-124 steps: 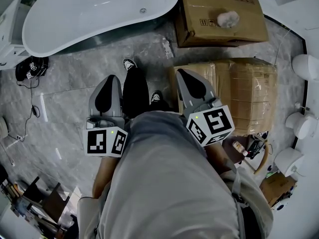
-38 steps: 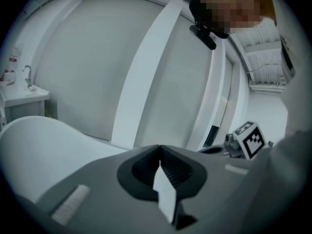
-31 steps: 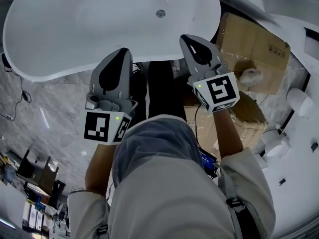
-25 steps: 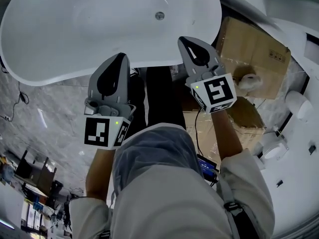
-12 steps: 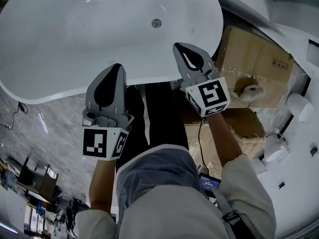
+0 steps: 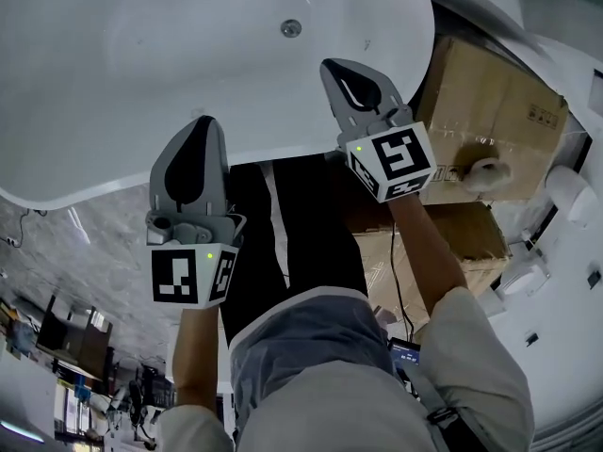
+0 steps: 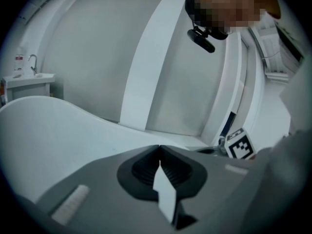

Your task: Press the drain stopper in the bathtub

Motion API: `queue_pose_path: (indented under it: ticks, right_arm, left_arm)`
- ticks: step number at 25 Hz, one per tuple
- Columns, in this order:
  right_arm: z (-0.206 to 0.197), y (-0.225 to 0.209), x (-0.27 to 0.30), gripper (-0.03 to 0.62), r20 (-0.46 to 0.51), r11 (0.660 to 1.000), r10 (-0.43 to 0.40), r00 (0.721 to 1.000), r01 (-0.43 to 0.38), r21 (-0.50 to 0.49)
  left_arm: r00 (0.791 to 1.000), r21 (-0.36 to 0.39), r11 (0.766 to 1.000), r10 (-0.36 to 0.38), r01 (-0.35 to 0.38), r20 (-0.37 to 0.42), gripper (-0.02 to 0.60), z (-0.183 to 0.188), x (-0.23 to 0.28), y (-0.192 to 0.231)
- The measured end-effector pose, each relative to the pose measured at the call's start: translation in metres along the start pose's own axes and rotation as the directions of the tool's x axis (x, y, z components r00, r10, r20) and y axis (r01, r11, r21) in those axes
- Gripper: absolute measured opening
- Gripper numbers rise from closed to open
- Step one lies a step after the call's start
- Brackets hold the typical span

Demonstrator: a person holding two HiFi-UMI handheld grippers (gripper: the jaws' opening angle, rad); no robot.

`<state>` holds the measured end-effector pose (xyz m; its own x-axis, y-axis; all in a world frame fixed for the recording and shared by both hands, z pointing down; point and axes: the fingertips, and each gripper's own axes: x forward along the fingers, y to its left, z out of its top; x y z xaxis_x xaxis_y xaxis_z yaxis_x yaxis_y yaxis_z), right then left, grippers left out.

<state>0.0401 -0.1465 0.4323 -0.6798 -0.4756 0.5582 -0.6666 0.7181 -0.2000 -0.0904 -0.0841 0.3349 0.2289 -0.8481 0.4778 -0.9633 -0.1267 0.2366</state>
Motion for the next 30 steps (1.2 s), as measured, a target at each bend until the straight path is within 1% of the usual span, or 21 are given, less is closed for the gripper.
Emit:
queue_pose_path:
  ticks: [7, 11, 15, 18, 24, 30]
  right_arm:
    - [-0.033, -0.009, 0.027, -0.003, -0.020, 1.000, 0.002, 1.000, -0.002, 0.022]
    - [-0.054, -0.014, 0.043, -0.003, -0.046, 1.000, -0.002, 0.999, 0.003, 0.030]
    - [-0.069, -0.016, 0.055, -0.003, -0.061, 0.999, -0.009, 0.998, 0.012, 0.045]
    - [-0.082, -0.021, 0.065, -0.003, -0.074, 0.998, -0.010, 0.997, 0.015, 0.055]
    - [-0.107, -0.036, 0.089, -0.003, -0.096, 0.997, -0.016, 0.995, 0.024, 0.078]
    - [-0.136, -0.055, 0.113, -0.003, -0.129, 0.997, -0.018, 0.991, 0.028, 0.076]
  left_arm:
    - [0.999, 0.006, 1.000, -0.020, 0.020, -0.032, 0.000, -0.039, 0.026, -0.007]
    - [0.999, -0.003, 0.999, -0.035, 0.035, -0.039, 0.000, -0.054, 0.038, -0.008]
    - [0.997, 0.010, 0.998, -0.057, 0.057, -0.056, 0.000, -0.070, 0.048, -0.008]
    - [0.996, 0.005, 0.998, -0.058, 0.059, -0.067, 0.000, -0.079, 0.056, -0.007]
    - [0.997, -0.038, 0.999, -0.036, 0.034, -0.063, 0.000, -0.092, 0.078, 0.002]
    - [0.995, -0.028, 0.998, -0.058, 0.056, -0.082, 0.000, -0.106, 0.102, -0.004]
